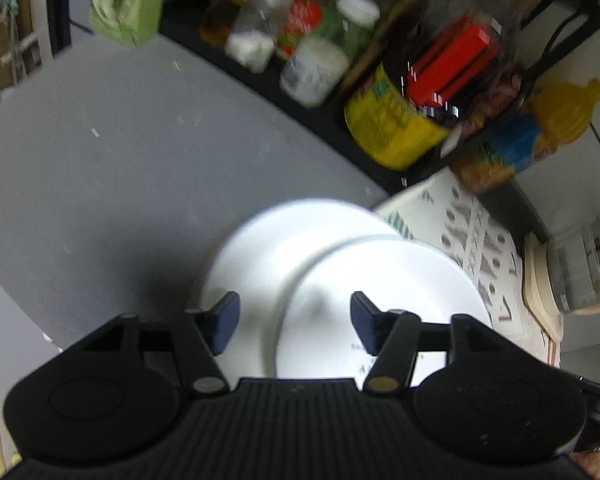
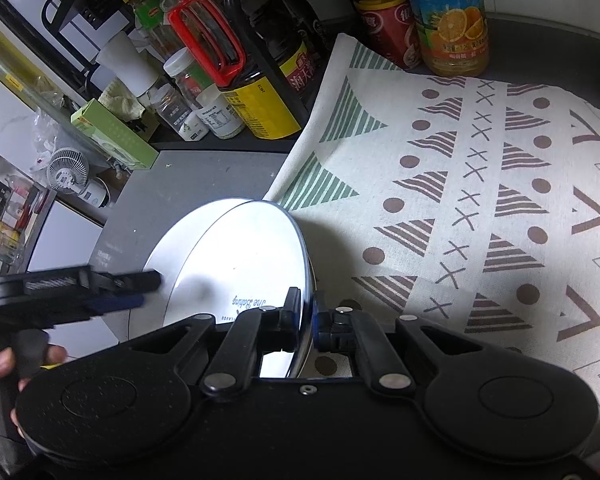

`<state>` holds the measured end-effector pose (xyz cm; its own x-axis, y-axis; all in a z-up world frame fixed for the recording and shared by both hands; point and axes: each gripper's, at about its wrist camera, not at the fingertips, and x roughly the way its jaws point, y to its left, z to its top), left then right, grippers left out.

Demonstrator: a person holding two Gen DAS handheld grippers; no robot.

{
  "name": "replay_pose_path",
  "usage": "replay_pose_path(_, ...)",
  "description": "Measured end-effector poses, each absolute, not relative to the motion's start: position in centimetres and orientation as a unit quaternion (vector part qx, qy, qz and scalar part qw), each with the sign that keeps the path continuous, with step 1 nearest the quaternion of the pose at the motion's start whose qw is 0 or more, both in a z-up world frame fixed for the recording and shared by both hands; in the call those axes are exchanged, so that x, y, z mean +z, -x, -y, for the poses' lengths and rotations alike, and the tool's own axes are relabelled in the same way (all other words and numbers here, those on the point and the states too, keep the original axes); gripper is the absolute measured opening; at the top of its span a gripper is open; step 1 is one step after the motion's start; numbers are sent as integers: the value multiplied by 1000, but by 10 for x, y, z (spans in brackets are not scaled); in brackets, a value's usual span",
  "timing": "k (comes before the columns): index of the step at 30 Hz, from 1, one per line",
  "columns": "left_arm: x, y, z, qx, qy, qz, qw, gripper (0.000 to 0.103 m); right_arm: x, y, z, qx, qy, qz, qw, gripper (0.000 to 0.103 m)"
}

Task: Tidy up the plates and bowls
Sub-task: 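Lower the 'BAKERY' plate onto the 'Sweet' plate with both grippers, then open both grippers to release the 'BAKERY' plate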

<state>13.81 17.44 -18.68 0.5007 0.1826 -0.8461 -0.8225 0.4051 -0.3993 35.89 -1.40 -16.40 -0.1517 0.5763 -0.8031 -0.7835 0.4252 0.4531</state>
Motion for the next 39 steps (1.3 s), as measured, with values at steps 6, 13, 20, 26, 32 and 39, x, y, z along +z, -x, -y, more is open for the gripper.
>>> replay_pose_path(6,-190,-124,-185,352,424,-371,748,74,-164,-356,8,515,115,-543,654,10)
replay_pose_path(13,-216,-127,-186,339,454,-386,728,74,-168,-356,6,500,126,-547,659,23)
replay_pose_path(20,-224,-131,-186,335,439,-400,731,73,-177,-354,7,495,127,-554,657,29)
replay_pose_path(26,-227,-118,-195,343,453,-387,726,69,-183,-355,4,491,122,-567,650,31)
replay_pose_path(32,-222,-117,-199,325,453,-368,744,44,-190,-353,1,488,123,-574,646,34)
replay_pose_path(39,-219,-114,-203,325,456,-360,747,38,-194,-351,-2,477,107,-594,639,30)
